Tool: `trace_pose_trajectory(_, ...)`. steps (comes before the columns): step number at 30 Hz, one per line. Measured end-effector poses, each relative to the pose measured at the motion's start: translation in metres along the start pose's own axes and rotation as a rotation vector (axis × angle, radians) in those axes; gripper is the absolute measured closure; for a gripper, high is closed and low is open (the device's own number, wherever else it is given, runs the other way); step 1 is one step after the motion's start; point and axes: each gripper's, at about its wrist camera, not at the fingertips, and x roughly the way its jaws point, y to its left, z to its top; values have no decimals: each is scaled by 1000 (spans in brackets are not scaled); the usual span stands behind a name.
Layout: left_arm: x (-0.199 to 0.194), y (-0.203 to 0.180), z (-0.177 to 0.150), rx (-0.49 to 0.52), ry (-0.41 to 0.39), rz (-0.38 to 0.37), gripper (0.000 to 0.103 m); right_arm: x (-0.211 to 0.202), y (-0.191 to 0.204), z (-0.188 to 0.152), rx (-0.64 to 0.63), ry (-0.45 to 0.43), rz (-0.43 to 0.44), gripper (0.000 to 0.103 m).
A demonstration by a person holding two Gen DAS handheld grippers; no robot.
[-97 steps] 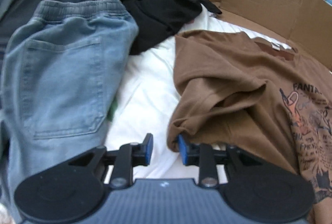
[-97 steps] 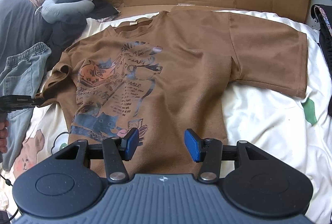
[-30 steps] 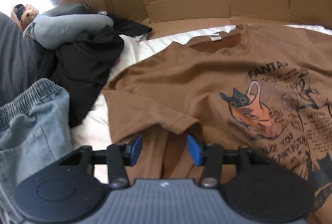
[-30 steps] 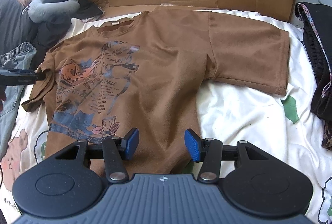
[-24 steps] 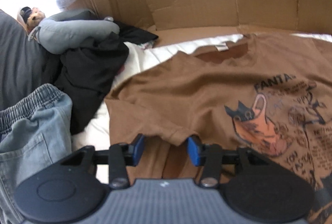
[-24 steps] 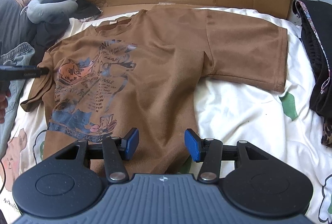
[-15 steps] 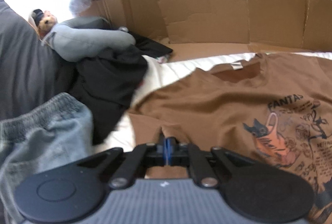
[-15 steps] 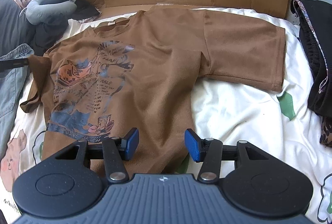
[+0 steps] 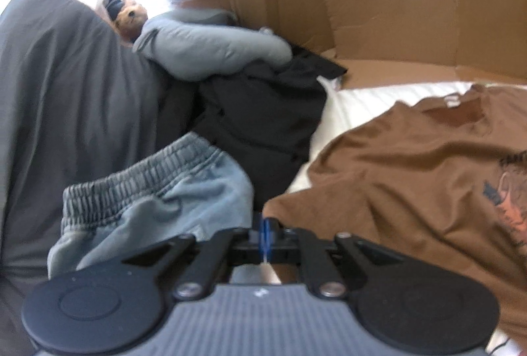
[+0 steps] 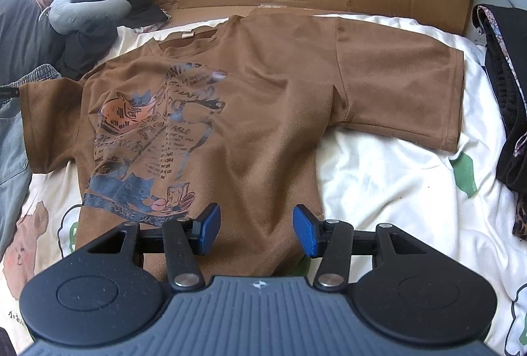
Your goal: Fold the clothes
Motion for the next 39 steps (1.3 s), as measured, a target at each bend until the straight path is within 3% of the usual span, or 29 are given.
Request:
trace_pose_trajectory(8, 21, 26, -20, -44, 64, 79, 102, 2, 2, -2, -16, 19, 2, 47)
trace_pose_trajectory(11, 29, 39, -24, -105, 101, 75, 102, 3, 3, -3, -17, 25, 0, 47)
trace_pose_trajectory(20, 47, 51, -36, -140, 178, 105, 102, 6, 7, -4, -31, 35, -2, 47)
trace_pose_trajectory(23, 49, 49, -37, -115, 190, 119, 97, 7, 7, -5, -37, 41, -3, 47)
trace_pose_trajectory(26, 43, 51, -41, -106, 192, 132, 85, 7, 6, -6, -37, 46, -5, 47)
trace_pose_trajectory(31, 21, 58, -52, -156, 169, 130, 83, 3, 12, -3, -56, 46, -2, 47)
trace_pose_trajectory(36, -7, 56, -70, -269, 141, 81, 77, -5, 27, 8, -116, 33, 17, 47)
trace_pose_trajectory(39, -15, 46, -81, -305, 136, 9, 77, -10, 40, 17, -174, 25, 29, 47)
